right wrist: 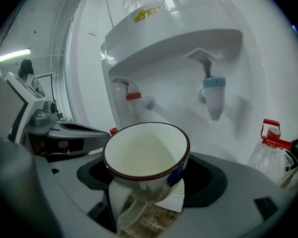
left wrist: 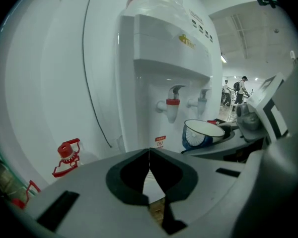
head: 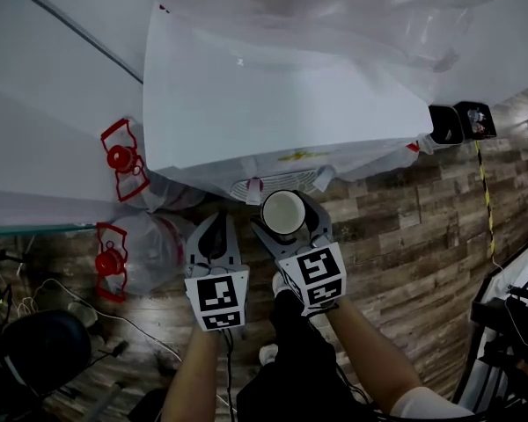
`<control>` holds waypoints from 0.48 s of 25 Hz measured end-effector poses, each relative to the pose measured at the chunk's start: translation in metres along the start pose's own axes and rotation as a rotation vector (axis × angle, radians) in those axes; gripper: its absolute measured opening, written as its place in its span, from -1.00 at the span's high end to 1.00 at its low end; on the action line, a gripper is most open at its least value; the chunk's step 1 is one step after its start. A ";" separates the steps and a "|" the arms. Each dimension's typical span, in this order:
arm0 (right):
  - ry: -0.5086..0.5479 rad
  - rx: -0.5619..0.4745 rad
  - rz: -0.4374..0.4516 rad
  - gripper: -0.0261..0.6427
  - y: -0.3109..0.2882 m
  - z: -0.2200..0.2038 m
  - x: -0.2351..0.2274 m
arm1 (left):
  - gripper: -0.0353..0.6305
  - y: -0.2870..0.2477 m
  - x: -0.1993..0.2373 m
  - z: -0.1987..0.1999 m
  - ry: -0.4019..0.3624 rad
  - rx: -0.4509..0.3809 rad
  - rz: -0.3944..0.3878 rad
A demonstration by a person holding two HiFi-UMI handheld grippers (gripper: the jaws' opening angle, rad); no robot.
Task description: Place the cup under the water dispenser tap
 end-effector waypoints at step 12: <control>0.026 0.015 0.028 -0.21 -0.045 -0.021 0.001 | 0.74 -0.025 0.014 -0.016 0.021 0.003 0.018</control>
Point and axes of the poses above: the fingertips, and each gripper's own axes: y backward along the fingers, x to its left, z out of its top, the point moved 8 cm from there along y, backward along the fingers, and after that the axes turned 14 degrees about y, right-handed, at the moved point
